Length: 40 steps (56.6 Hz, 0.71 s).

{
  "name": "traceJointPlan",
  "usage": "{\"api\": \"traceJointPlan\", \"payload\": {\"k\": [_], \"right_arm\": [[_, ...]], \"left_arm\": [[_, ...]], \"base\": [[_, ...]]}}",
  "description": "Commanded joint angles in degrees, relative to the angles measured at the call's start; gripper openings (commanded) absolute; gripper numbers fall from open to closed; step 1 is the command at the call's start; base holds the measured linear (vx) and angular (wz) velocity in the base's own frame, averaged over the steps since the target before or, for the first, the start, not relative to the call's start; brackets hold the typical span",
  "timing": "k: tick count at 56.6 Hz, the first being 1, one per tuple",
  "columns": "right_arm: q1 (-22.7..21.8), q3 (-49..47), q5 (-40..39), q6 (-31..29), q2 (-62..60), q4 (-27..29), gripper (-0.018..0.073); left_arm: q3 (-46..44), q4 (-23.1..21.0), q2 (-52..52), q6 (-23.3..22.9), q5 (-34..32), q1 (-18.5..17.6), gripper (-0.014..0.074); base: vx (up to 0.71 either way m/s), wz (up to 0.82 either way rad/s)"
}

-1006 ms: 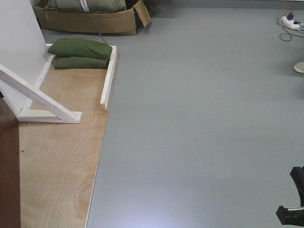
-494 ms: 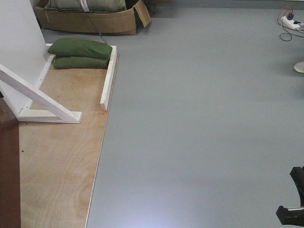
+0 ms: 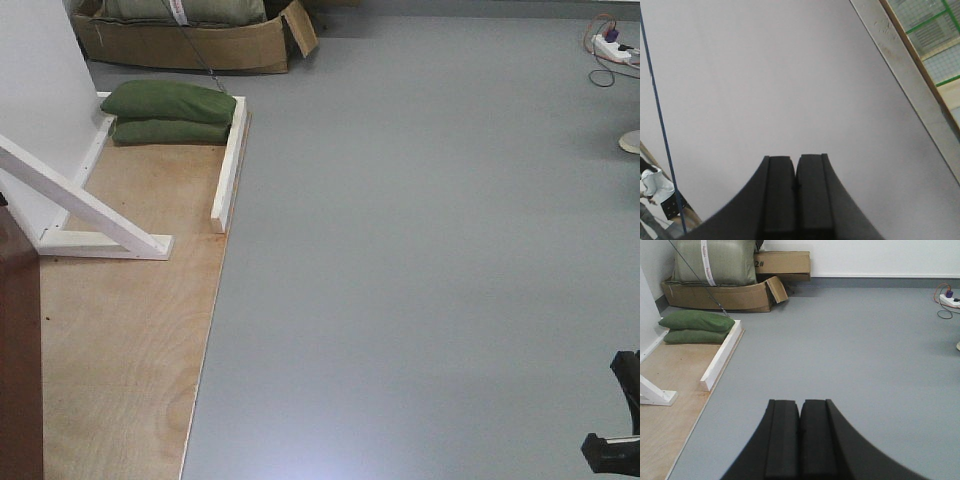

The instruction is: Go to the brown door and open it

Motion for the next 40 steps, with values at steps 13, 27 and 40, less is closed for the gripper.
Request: {"api": "traceJointPlan", "payload": {"k": [13,27,40], "right_arm": [[0.01,0.25,-4.4,-0.37,-0.32,-0.2,0.0],[0.01,0.25,-4.4,-0.37,-0.32,-0.2,0.0],[0.01,0.25,-4.4,-0.37,-0.32,-0.2,0.0]], "left_arm": [[-1.35,-4.42,-0.11,-0.49,-2.28,6.95,0.0036],[-1.41,-4.49,3.49,-0.49,-9.32,11.26,0.0036],[-1.41,-4.43,6.22,-3.54,-9.16,13.67,0.0036]], "base": [[0.0,0.0],[0.0,0.0],[0.0,0.0]]}}
